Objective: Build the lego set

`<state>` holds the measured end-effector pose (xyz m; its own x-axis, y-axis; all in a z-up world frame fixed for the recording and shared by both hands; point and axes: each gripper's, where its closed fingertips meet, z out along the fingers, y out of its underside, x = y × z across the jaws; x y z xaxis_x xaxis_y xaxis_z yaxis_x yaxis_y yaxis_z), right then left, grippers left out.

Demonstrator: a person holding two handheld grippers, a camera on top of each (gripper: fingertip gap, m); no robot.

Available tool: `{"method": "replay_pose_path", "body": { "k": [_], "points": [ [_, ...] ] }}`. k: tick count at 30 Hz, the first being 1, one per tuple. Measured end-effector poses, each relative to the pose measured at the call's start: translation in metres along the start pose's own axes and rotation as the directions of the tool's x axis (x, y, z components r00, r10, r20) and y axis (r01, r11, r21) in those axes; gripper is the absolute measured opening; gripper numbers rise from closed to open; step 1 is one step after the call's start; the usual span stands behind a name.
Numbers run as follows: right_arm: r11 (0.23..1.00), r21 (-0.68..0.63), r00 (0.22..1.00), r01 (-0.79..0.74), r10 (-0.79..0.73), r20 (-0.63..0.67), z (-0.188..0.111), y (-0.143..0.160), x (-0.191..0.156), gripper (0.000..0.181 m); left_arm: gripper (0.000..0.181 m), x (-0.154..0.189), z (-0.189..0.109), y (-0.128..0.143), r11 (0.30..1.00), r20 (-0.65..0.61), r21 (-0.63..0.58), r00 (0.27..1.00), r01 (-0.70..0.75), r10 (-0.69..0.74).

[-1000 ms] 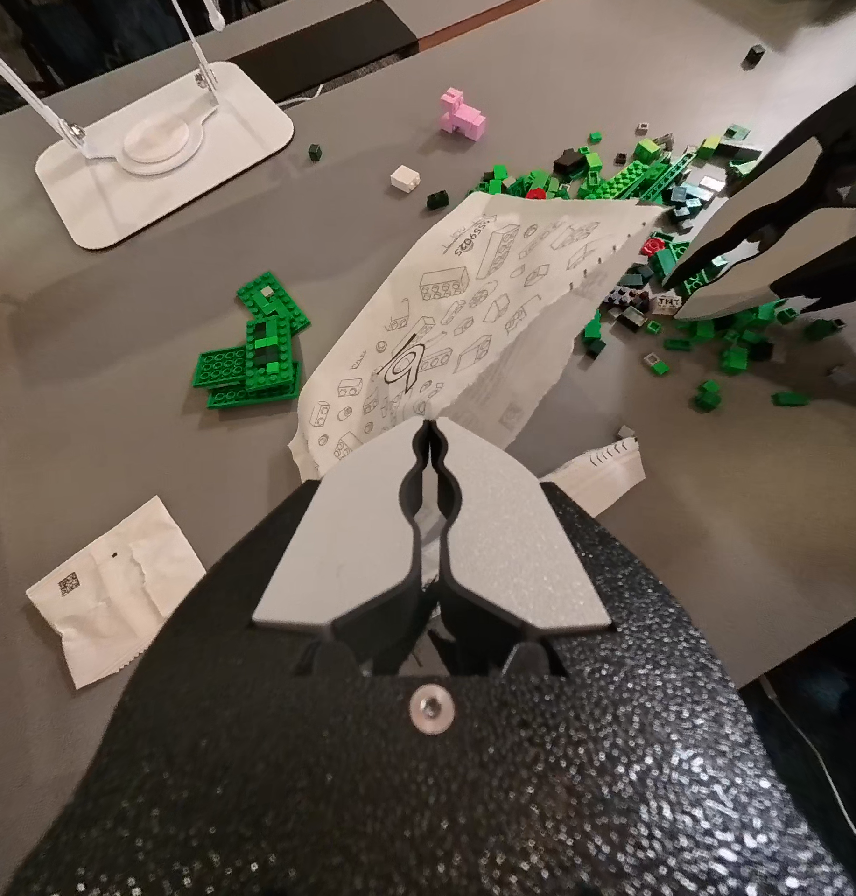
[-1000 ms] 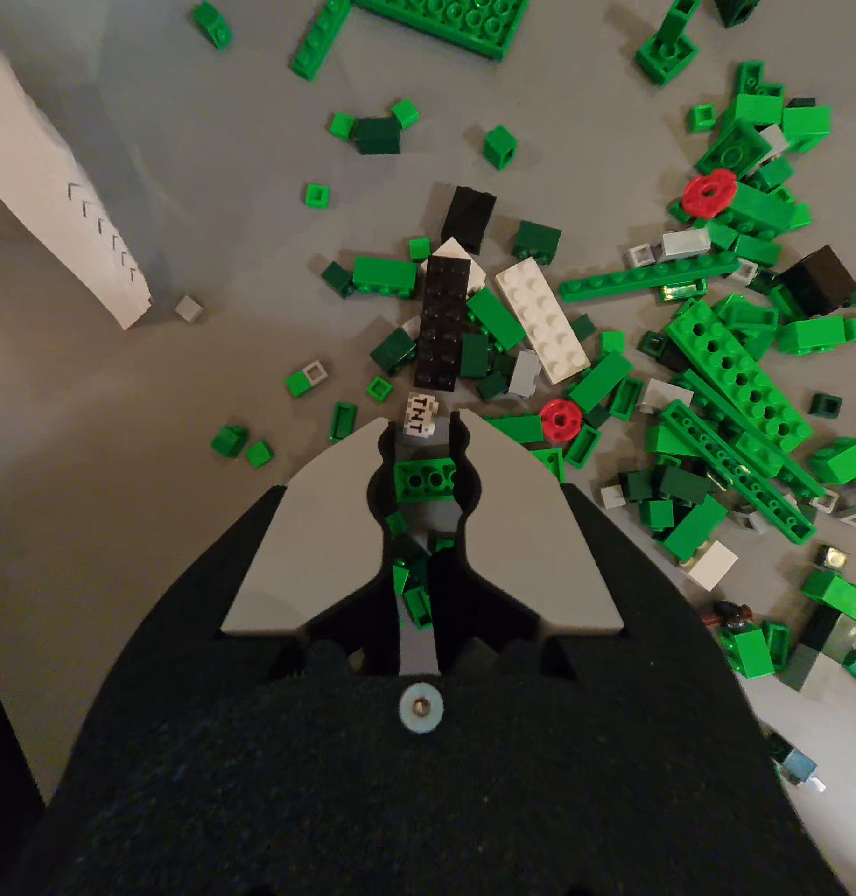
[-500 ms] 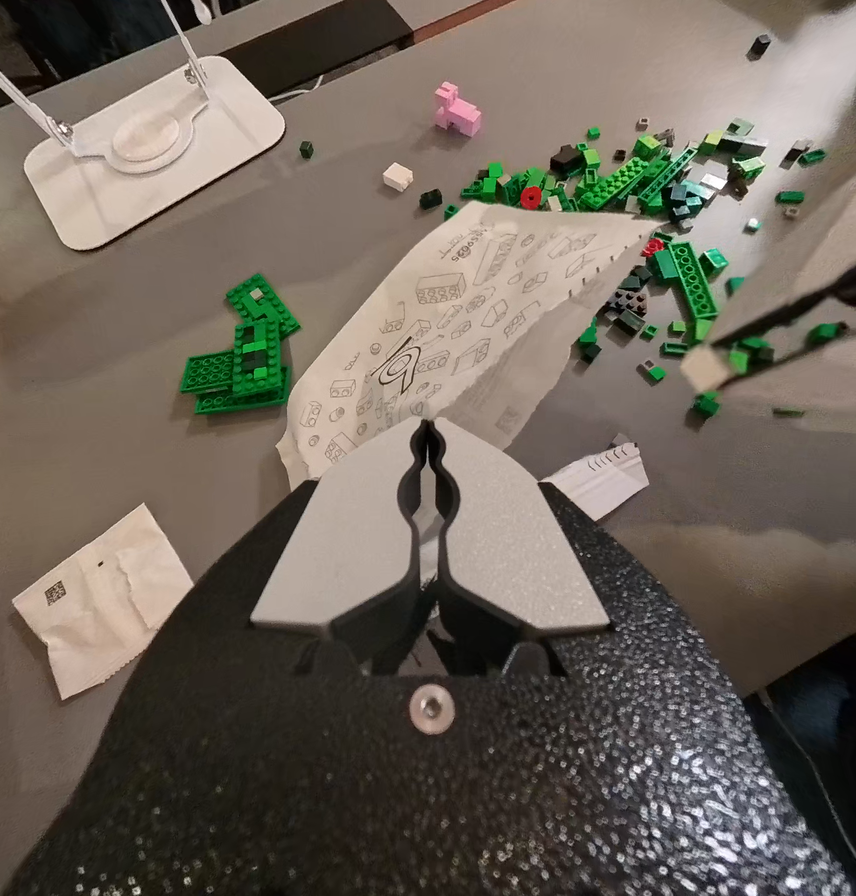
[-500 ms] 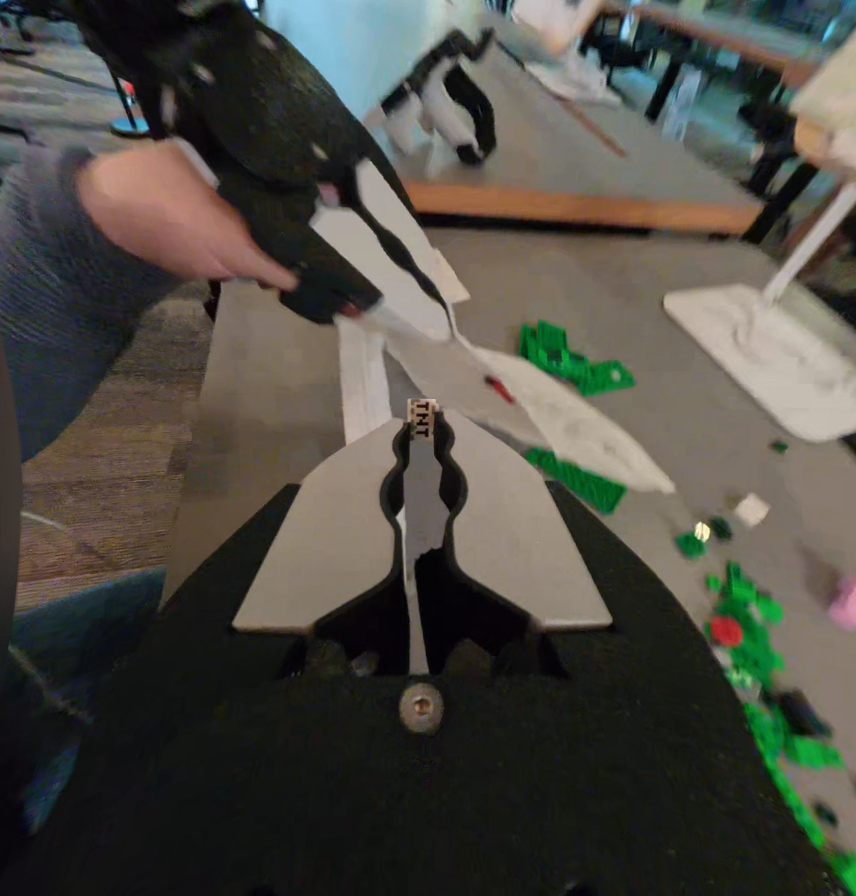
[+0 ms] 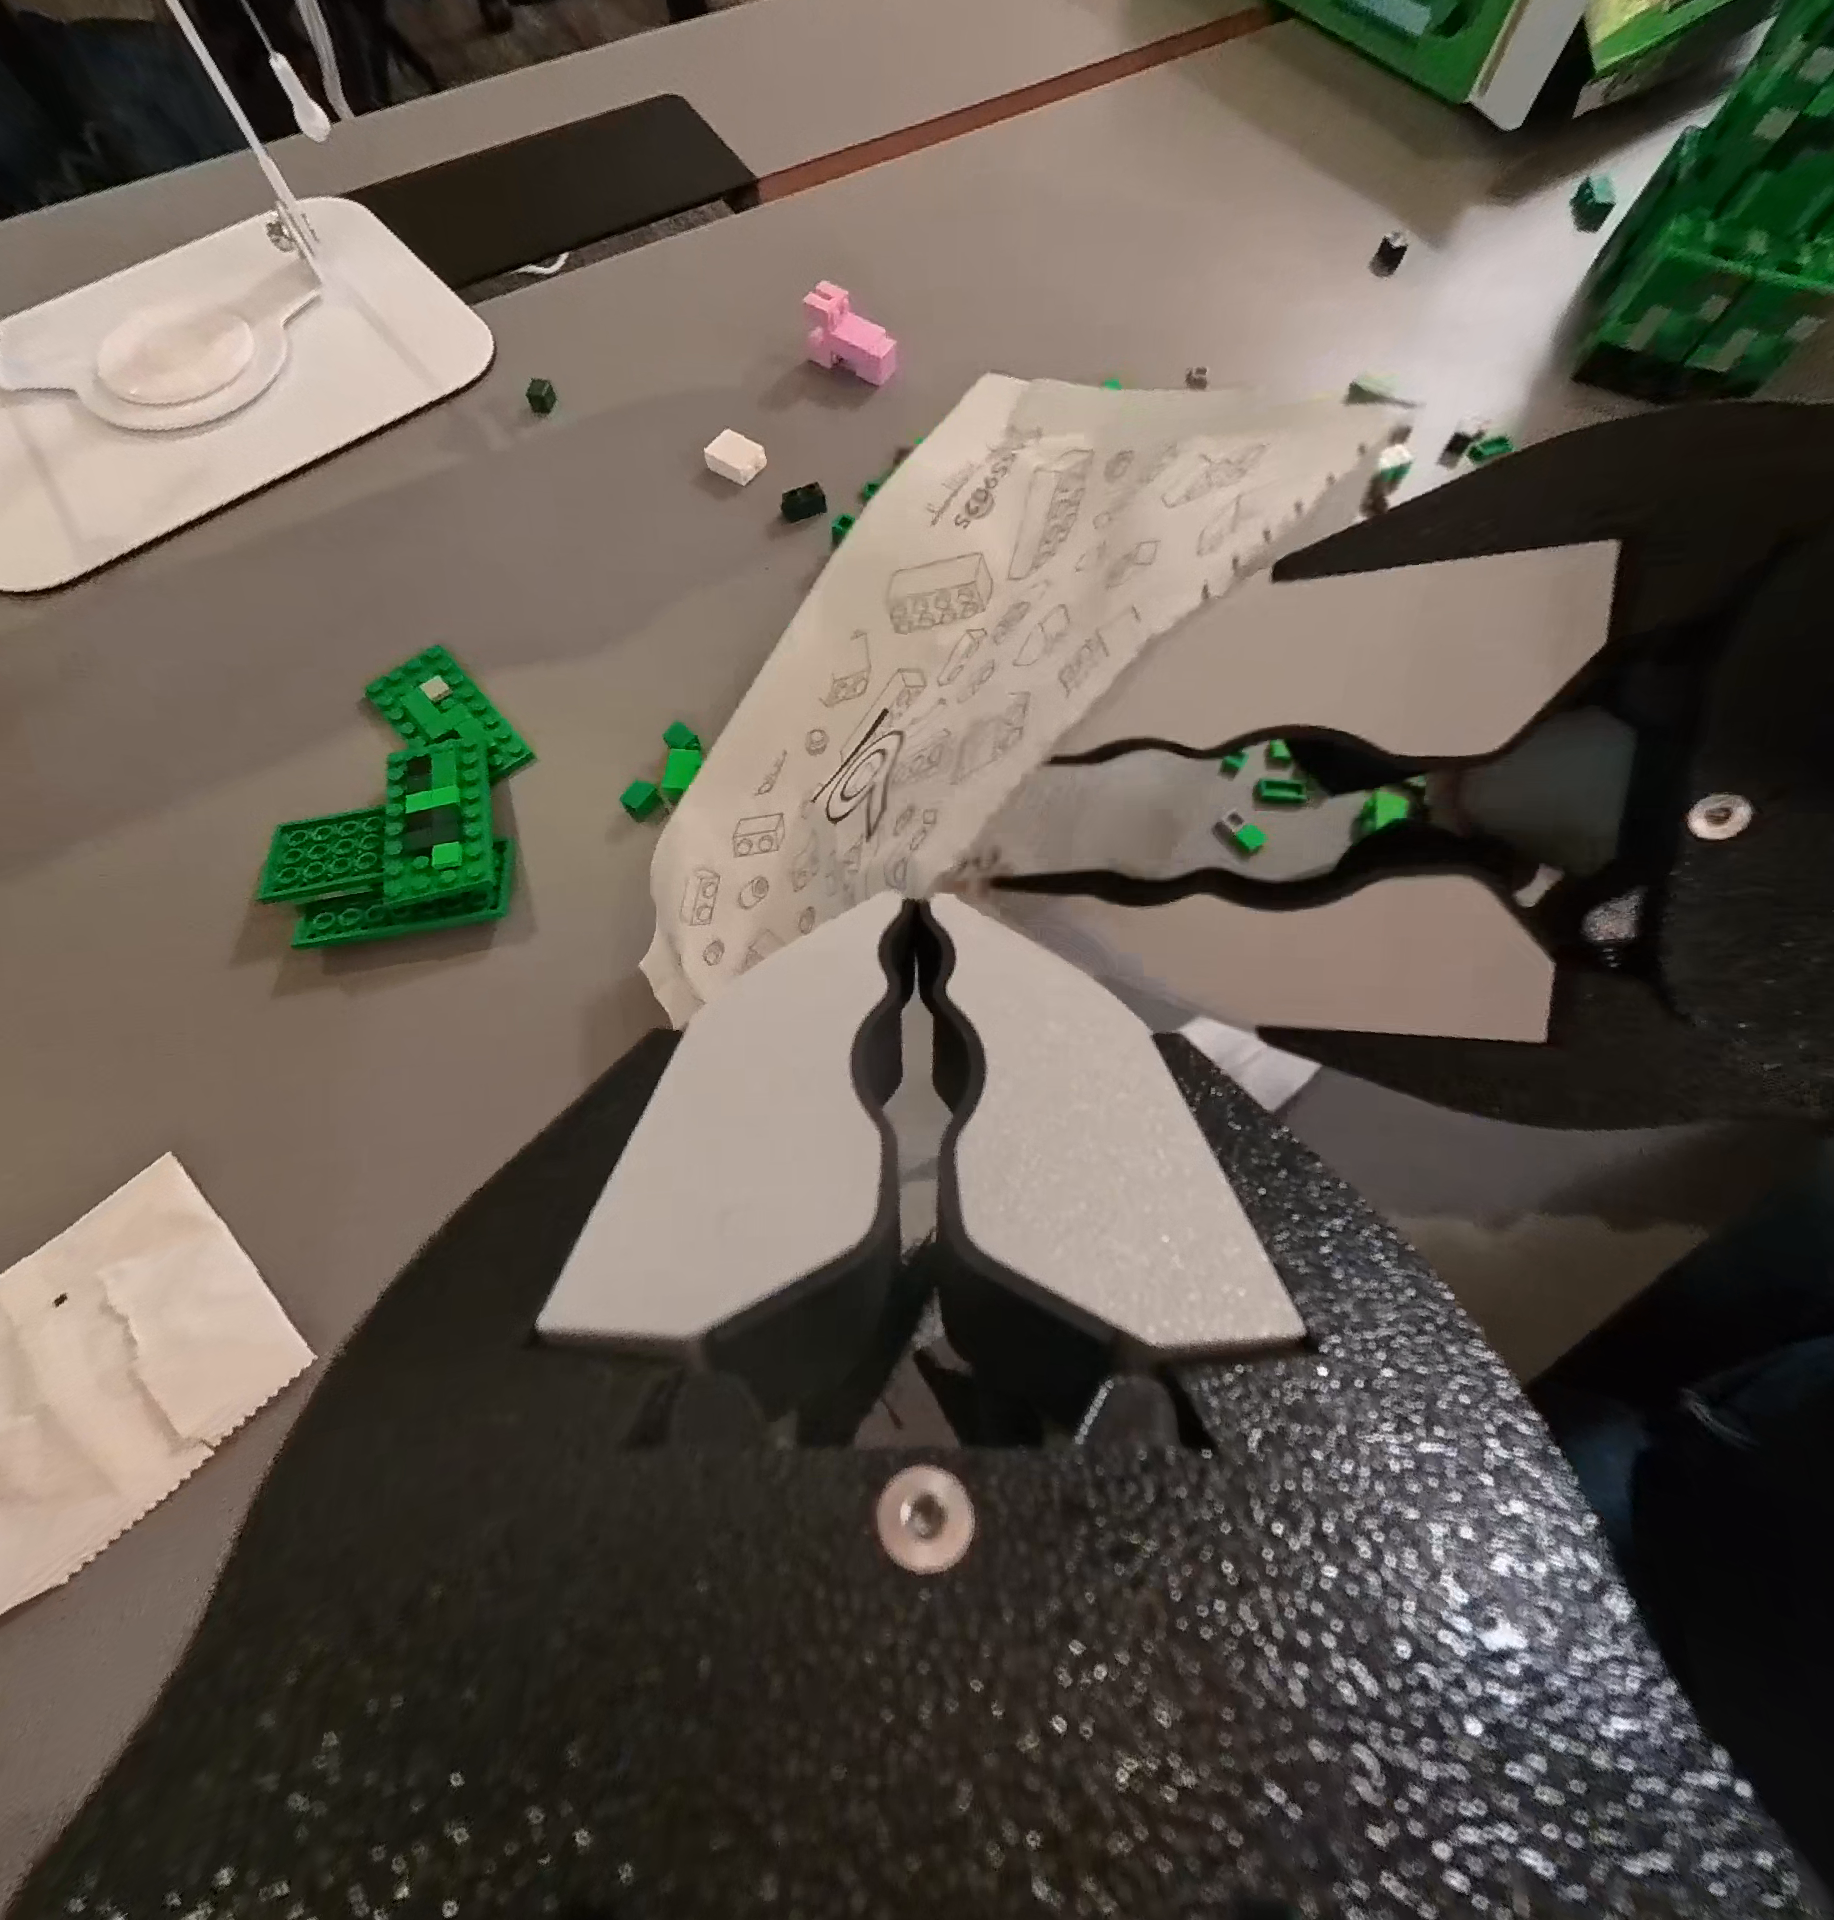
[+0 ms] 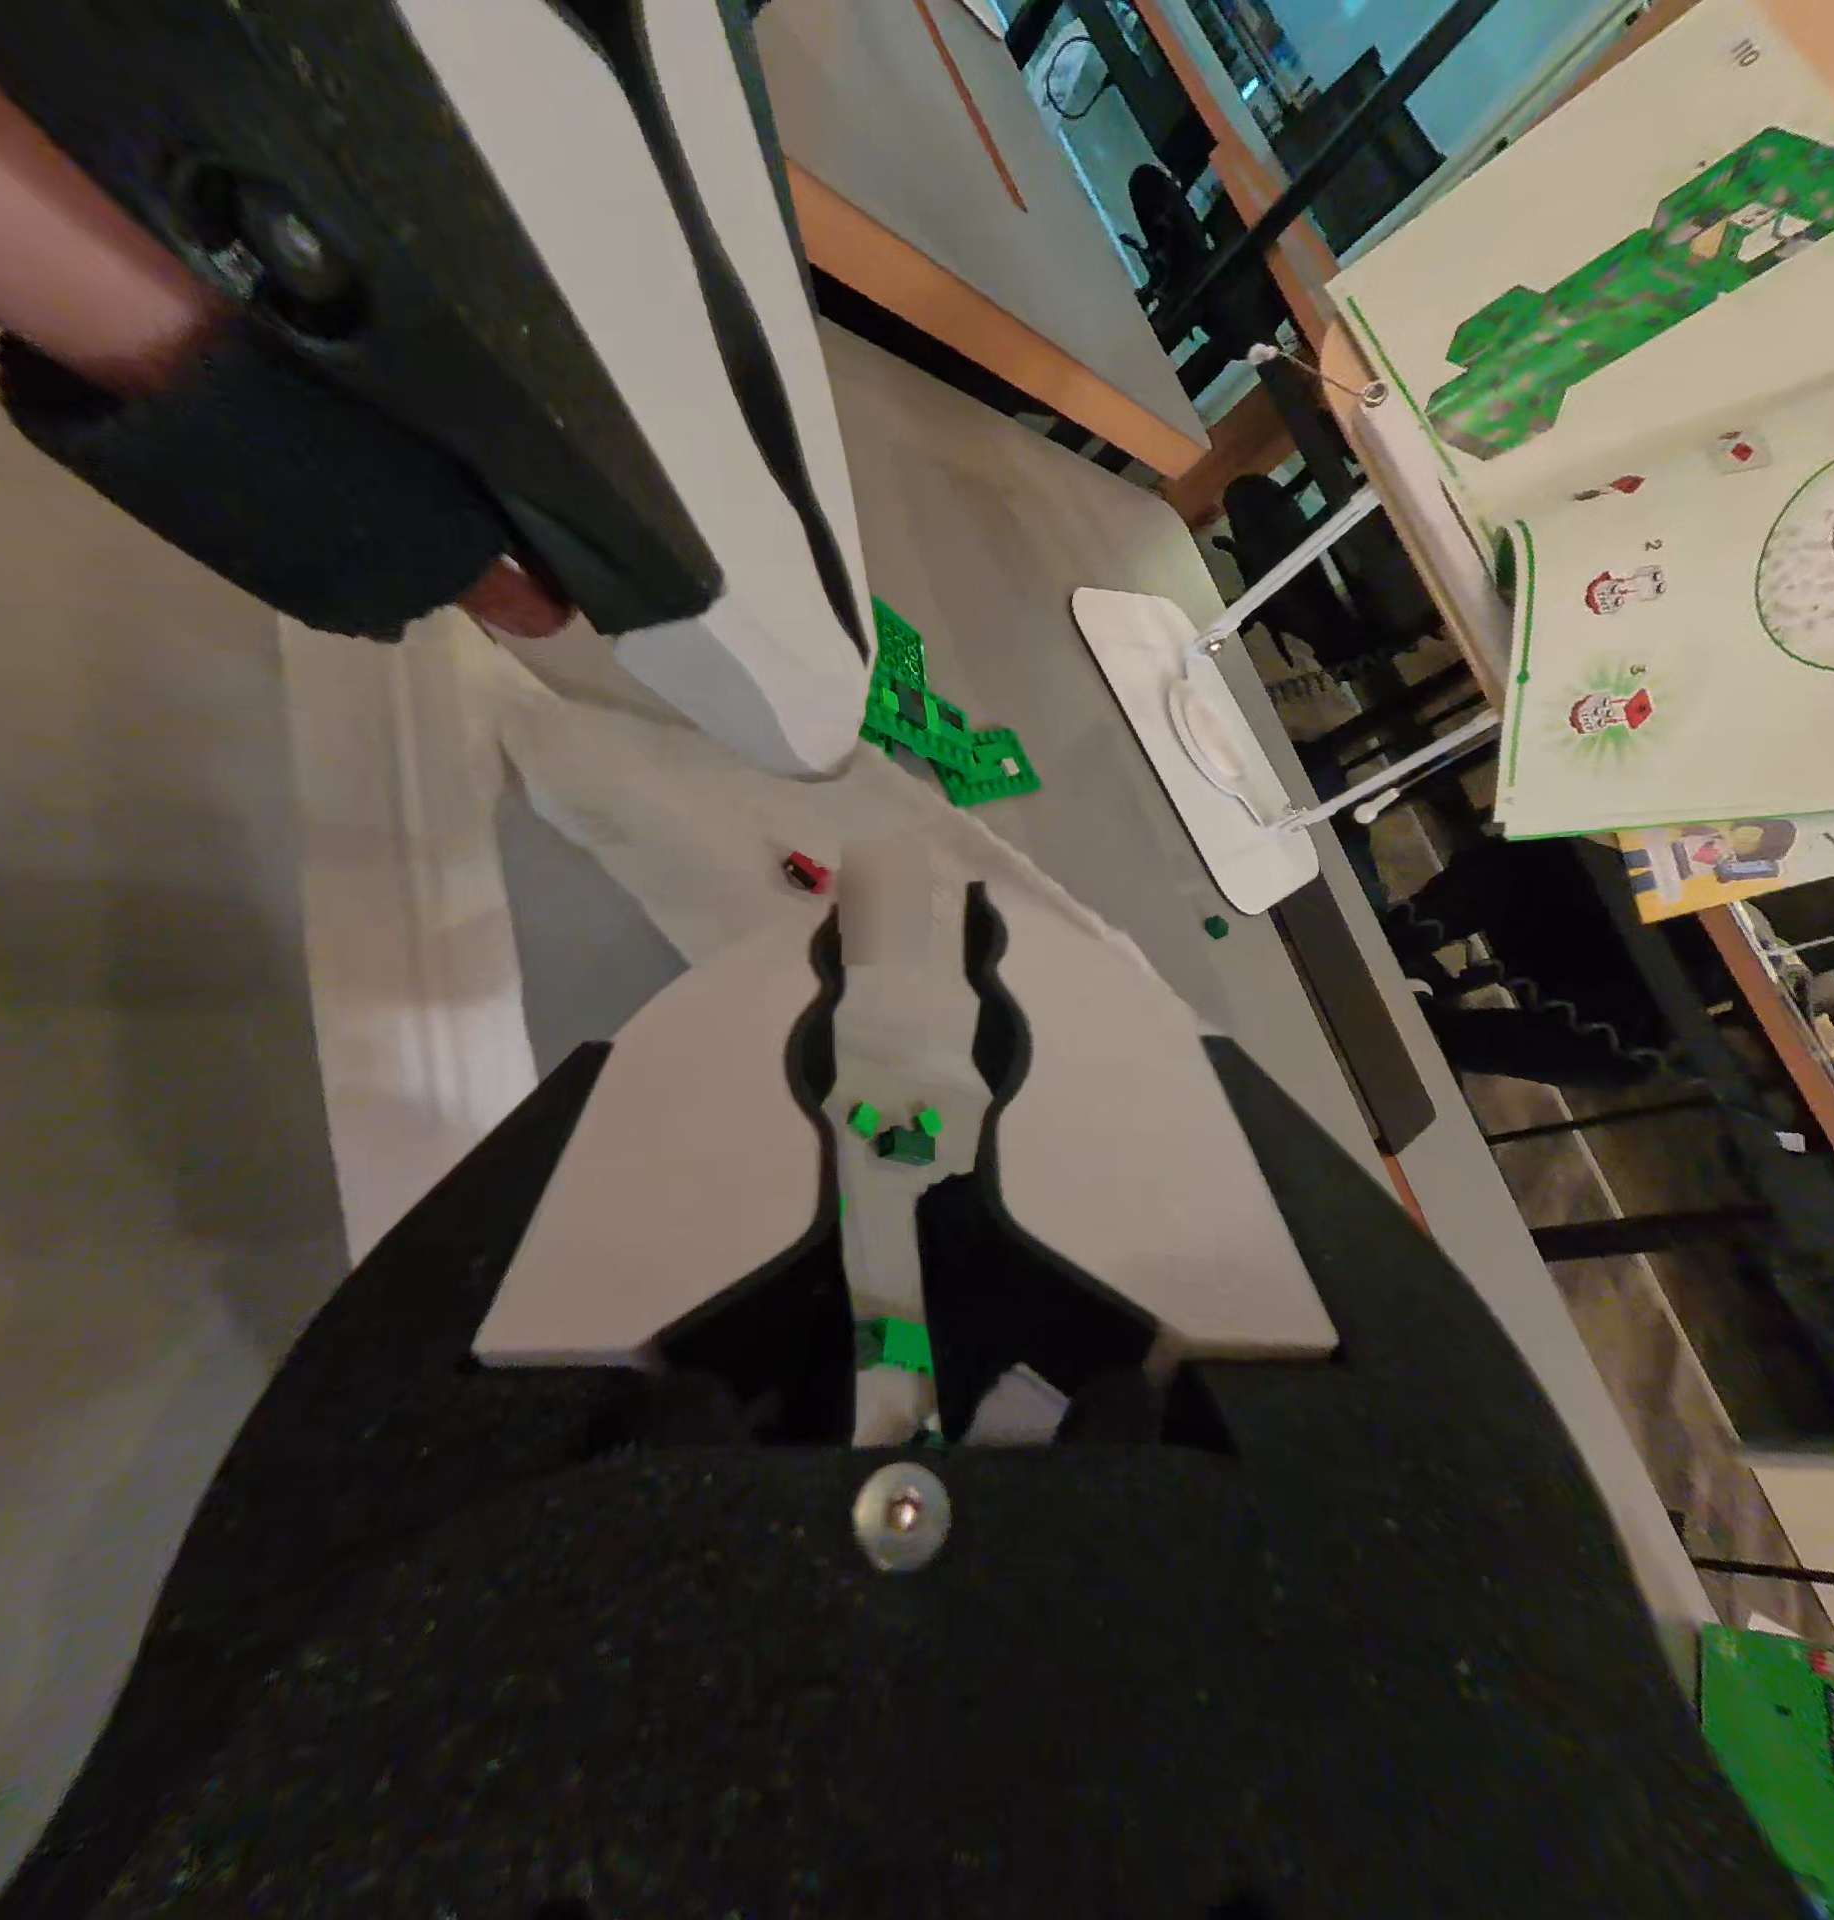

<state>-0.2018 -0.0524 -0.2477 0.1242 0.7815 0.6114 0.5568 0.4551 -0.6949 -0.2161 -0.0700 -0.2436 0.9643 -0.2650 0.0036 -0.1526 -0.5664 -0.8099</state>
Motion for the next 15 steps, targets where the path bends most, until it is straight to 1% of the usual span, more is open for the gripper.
{"method": "replay_pose_path", "body": {
  "k": [3,5,8,10,11,12,14,15],
  "points": [
    [1.0,0.008,1.0,-0.015,0.015,0.01,0.001,0.0,-0.002,0.028,0.0,-0.001,0.001,0.0,1.0,0.006,-0.001,1.0,-0.001,0.001],
    [0.999,0.02,0.998,-0.043,0.042,0.049,-0.003,0.0,-0.006,0.031,0.0,-0.003,0.002,0.001,1.0,0.021,-0.004,1.0,-0.001,0.001],
    [0.992,0.059,0.985,-0.111,0.102,0.142,-0.026,0.001,-0.013,0.032,0.0,-0.011,0.002,0.003,1.0,0.059,-0.012,0.998,-0.005,0.005],
    [0.984,0.062,0.974,-0.168,0.156,0.163,-0.049,0.014,-0.005,0.031,0.0,-0.015,0.001,0.005,1.0,0.076,-0.018,0.997,-0.004,0.005],
    [0.98,0.042,0.972,-0.195,0.187,0.143,-0.06,0.028,0.006,0.03,0.0,-0.017,0.0,0.005,1.0,0.083,-0.019,0.997,-0.001,0.003],
    [0.974,0.0,0.97,-0.225,0.223,0.098,-0.07,0.048,0.022,0.029,0.0,-0.02,-0.001,0.006,1.0,0.091,-0.019,0.996,0.002,-0.001],
    [0.946,-0.122,0.954,-0.299,0.299,-0.022,-0.088,0.103,0.06,0.025,0.0,-0.024,-0.003,0.006,1.0,0.101,-0.012,0.995,0.014,-0.013],
    [0.917,-0.192,0.936,-0.351,0.343,-0.071,-0.096,0.135,0.077,0.024,0.0,-0.026,-0.004,0.006,1.0,0.103,-0.01,0.995,0.018,-0.017]
  ]
}}
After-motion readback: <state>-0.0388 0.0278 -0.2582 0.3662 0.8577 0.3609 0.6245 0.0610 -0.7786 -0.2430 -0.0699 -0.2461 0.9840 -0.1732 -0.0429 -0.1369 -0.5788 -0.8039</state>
